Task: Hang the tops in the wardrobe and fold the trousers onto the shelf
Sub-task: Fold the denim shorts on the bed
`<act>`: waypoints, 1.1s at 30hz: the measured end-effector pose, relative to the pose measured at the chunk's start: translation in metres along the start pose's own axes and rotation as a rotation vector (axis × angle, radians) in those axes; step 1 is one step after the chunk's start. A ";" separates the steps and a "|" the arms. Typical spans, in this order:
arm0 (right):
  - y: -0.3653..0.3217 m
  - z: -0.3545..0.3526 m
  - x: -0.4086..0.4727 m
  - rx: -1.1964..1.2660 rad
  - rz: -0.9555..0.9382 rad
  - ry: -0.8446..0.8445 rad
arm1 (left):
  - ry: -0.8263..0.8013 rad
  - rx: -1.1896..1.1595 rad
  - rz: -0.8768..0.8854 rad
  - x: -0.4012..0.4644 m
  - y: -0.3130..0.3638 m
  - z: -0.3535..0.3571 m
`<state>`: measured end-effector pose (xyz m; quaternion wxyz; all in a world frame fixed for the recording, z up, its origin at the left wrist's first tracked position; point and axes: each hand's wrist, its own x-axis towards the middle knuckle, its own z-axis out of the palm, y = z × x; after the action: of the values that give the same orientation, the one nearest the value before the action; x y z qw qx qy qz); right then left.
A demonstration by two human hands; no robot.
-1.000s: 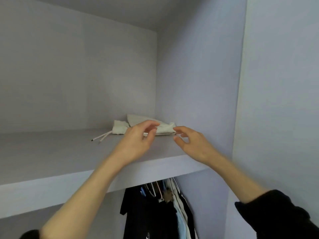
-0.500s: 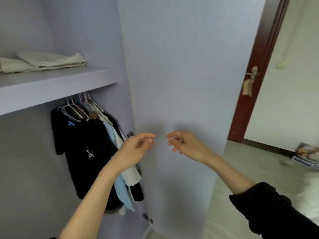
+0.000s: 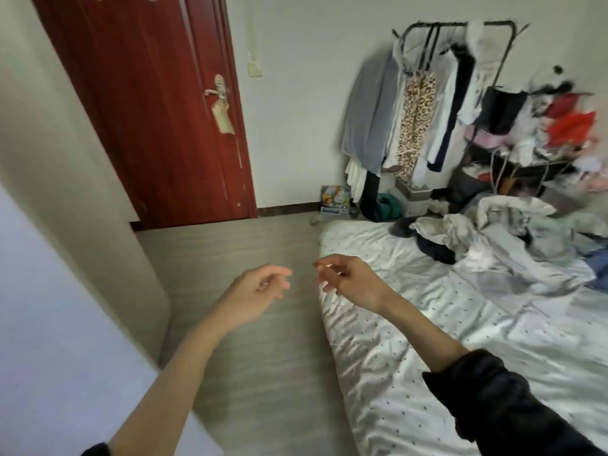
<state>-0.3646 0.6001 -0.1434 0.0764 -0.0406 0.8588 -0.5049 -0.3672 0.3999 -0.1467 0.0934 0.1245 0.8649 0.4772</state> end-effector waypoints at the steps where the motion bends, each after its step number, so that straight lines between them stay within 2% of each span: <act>1: 0.017 -0.028 0.001 0.007 0.034 0.042 | -0.044 -0.001 0.020 0.028 0.011 0.023; 4: 0.072 -0.105 0.004 0.028 0.114 0.172 | -0.195 -0.015 0.064 0.098 0.044 0.092; 9: 0.146 -0.181 0.002 0.017 0.252 0.325 | -0.393 0.023 0.109 0.173 0.068 0.179; 14: 0.208 -0.236 0.023 -0.079 0.369 0.408 | -0.553 0.093 0.125 0.242 0.065 0.247; 20: 0.286 -0.323 0.097 -0.214 0.555 0.534 | -0.697 0.222 0.200 0.362 0.049 0.331; 23: 0.340 -0.375 0.147 -0.345 0.614 0.626 | -0.739 0.275 0.290 0.424 0.035 0.379; 27: 0.417 -0.410 0.188 -0.613 0.761 0.679 | -0.933 0.454 0.384 0.498 0.003 0.458; 31: 0.465 -0.434 0.202 -0.817 0.786 0.878 | -1.095 0.692 0.494 0.526 -0.025 0.527; 33: 0.486 -0.445 0.210 -0.839 0.823 0.904 | -1.154 0.749 0.529 0.529 -0.035 0.553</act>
<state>-0.6441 1.1890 -0.3738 -0.1236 0.4707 0.8730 -0.0324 -0.7200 0.9867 -0.4907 0.3669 0.5837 0.7242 0.0152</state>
